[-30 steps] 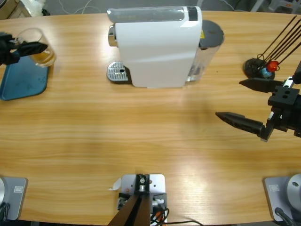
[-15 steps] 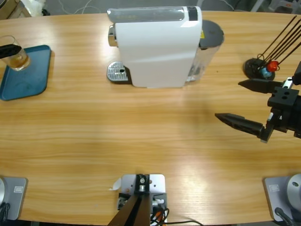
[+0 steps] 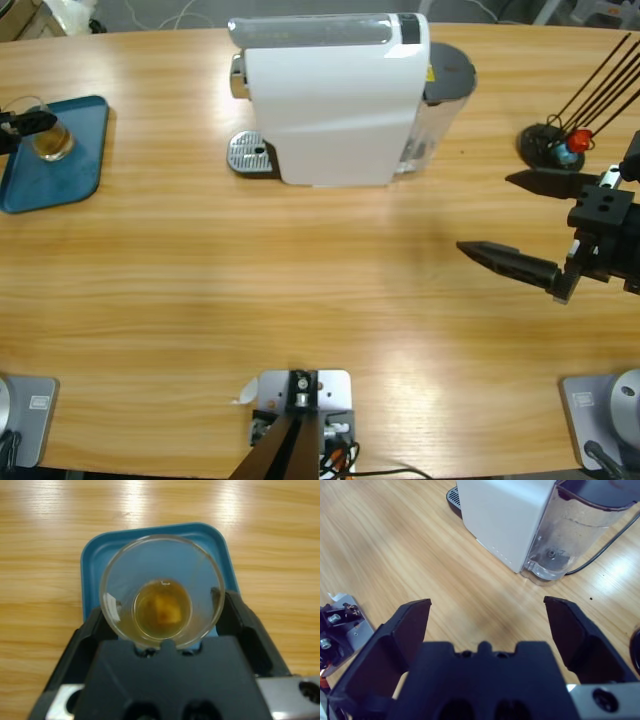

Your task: Pour coffee

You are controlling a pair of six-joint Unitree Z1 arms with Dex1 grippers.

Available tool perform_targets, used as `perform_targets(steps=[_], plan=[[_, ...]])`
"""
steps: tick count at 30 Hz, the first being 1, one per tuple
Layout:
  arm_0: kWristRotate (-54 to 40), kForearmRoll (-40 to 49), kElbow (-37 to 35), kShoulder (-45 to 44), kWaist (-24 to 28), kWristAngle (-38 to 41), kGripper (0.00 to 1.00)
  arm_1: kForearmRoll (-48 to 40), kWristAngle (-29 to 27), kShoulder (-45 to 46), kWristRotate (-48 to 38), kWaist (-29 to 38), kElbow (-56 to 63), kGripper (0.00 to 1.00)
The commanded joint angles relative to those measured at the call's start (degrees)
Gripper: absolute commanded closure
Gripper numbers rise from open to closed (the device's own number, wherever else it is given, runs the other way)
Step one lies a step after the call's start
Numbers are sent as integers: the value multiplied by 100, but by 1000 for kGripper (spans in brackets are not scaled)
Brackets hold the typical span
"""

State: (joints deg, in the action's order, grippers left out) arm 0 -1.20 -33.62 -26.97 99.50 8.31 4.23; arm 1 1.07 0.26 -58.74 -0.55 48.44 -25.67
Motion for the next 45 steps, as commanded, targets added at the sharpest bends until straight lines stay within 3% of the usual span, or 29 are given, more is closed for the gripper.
perform_targets(steps=[1, 9, 13, 15, 19, 21, 25, 27, 33, 36, 38, 39, 45], plan=[[171, -210, 232, 504, 65, -247, 38, 16, 88, -155, -68, 51, 62, 2], [199, -295, 575, -222, -316, -964, 4, 10, 88, -146, -68, 51, 65, 0], [204, 101, 644, -1223, -640, -1070, 4, 7, 88, -146, -68, 51, 62, 0], [224, 952, 442, -2008, -847, -1070, 4, 7, 88, -155, -68, 51, 62, 0], [313, 3757, -601, -3933, -1397, -903, 8, 26, 93, -148, -68, 51, 50, 0], [320, 4420, -1065, -4434, -1858, -303, 94, 205, 88, -128, -68, 51, -47, 0], [-91, 4316, -942, -4144, -2527, 837, 100, 938, 100, -313, -68, 51, -509, 0], [-249, 3958, -759, -3717, -3157, 983, 102, 1248, 144, -538, -68, 51, -736, 0], [-288, 3284, -617, -2421, -4405, 1324, 102, 1229, 79, -659, -59, 51, -736, 0], [-225, 3239, -615, -2316, -4987, 621, 90, 1174, 35, -651, -68, 51, -703, 7], [-465, 3212, -506, -2321, -5249, 99, 96, 1109, 16, -659, -77, 51, -661, 64], [-530, 3203, -467, -2333, -5296, -27, 96, 1074, 0, -663, -101, 51, -641, 110], [-504, 3117, -304, -2604, -5340, -307, 122, 1026, -21, -644, -180, 51, -597, 110]])
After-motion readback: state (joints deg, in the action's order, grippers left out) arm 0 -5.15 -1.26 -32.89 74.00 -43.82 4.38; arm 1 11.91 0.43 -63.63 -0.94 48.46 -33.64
